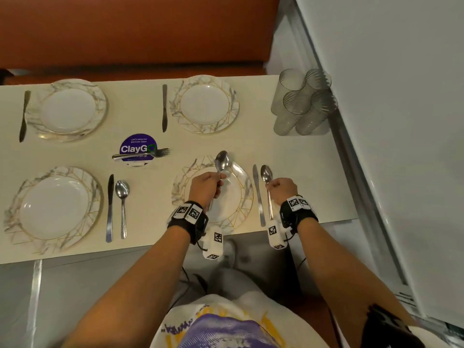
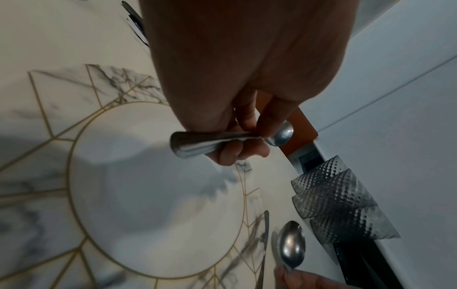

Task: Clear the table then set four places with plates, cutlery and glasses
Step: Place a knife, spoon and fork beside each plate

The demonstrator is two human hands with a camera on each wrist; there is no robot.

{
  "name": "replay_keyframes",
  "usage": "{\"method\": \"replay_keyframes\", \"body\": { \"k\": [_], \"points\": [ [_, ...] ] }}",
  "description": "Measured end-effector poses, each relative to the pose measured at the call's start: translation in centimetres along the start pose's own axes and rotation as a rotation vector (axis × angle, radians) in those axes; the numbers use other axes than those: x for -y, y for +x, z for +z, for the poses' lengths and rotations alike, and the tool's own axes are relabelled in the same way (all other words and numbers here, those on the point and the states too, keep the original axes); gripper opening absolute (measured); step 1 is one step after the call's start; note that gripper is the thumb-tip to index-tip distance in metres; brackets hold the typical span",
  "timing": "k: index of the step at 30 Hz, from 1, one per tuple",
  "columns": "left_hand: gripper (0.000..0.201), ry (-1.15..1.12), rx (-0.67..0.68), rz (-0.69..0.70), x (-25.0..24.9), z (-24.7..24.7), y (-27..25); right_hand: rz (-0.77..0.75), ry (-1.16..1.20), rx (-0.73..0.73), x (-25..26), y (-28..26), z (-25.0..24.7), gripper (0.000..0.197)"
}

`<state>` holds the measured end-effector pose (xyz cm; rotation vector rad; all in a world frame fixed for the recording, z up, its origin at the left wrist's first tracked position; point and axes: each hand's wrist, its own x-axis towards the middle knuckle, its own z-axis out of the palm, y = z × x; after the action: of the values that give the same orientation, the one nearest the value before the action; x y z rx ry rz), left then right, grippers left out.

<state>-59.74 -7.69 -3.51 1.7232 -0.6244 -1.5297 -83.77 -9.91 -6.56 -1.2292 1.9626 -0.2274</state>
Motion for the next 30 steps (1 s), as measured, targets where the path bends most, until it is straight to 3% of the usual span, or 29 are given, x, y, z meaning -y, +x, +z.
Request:
{"method": "replay_keyframes", "body": {
  "k": [8, 25, 30],
  "points": [
    [0.020, -0.015, -0.033, 0.008, 0.4, -0.4, 0.3, 0.016, -0.006, -0.075, -0.6, 0.2, 0.2, 0.012],
    [0.028, -0.024, -0.016, 0.027, -0.1, 0.1, 0.0, 0.019, -0.132, -0.062, -0.9, 0.4, -0.5, 0.015],
    [0.028, -0.003, -0.005, 0.016, -0.3, -0.2, -0.3, -0.041, -0.087, -0.148, 0.0, -0.2, -0.6, 0.020]
  ]
}}
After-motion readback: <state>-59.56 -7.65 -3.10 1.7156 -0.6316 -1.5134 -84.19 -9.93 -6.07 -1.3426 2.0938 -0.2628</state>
